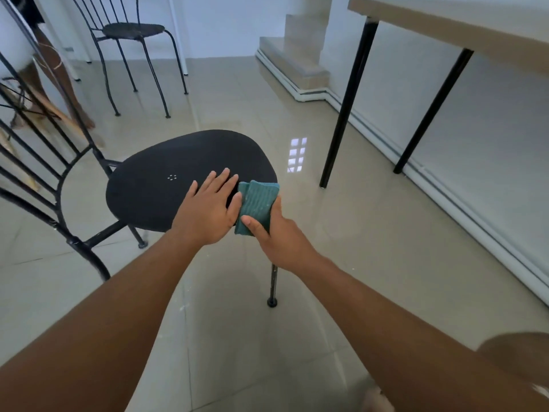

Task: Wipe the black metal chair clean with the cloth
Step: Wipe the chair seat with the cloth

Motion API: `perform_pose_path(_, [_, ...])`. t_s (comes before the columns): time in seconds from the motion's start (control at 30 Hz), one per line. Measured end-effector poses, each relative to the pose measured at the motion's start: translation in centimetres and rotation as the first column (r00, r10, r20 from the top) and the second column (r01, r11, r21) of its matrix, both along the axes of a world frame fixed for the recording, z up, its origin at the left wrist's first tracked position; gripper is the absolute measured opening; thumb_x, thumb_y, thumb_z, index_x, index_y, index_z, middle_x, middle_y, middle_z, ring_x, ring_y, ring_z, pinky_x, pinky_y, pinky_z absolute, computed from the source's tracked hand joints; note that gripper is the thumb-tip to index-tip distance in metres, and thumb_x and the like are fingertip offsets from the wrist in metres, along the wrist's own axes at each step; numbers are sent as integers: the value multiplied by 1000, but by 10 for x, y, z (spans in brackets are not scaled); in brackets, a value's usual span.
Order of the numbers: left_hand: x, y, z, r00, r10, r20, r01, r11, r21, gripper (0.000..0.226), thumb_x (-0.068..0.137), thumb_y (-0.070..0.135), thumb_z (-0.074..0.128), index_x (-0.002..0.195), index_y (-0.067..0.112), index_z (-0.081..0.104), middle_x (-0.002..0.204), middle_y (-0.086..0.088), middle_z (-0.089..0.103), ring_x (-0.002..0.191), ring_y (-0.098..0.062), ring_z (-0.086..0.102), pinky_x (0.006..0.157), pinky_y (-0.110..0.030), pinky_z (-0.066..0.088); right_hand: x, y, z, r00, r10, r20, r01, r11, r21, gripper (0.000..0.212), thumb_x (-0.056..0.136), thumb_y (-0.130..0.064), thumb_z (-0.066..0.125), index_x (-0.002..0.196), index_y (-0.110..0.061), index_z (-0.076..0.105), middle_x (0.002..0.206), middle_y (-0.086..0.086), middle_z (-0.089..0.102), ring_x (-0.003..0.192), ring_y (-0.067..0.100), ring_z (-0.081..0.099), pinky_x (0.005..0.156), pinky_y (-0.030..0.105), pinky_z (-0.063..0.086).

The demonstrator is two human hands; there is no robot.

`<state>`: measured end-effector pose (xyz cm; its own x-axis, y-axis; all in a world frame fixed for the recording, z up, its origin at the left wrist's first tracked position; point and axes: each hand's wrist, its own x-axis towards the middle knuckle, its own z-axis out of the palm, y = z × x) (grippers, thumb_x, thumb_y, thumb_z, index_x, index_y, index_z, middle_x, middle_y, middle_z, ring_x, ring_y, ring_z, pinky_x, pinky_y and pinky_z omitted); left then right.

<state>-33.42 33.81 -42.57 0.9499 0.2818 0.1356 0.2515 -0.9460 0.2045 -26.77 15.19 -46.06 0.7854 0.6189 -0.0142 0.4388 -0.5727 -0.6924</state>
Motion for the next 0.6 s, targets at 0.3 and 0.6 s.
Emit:
perform_pose_path(0.3, [4, 1, 2, 1000, -2, -11, 2, 1000, 7, 69, 111, 60, 13, 172, 28, 19, 180, 4, 13, 167, -21, 7, 134, -53, 9, -3, -19, -6, 984, -33, 173, 11, 992, 126, 31, 109, -47, 55, 119, -22, 69, 104, -3, 76, 86, 17, 71, 80, 45, 63])
perform_pose_path(0.6, [0, -1, 5, 999, -3, -32, 2, 999, -34, 72, 110, 64, 8, 172, 29, 15, 181, 6, 7, 167, -19, 1, 134, -51, 4, -7, -20, 4, 948, -95, 303, 128, 988, -91, 40, 103, -57, 62, 108, -20, 75, 85, -3, 73, 73, 20, 68, 72, 44, 62])
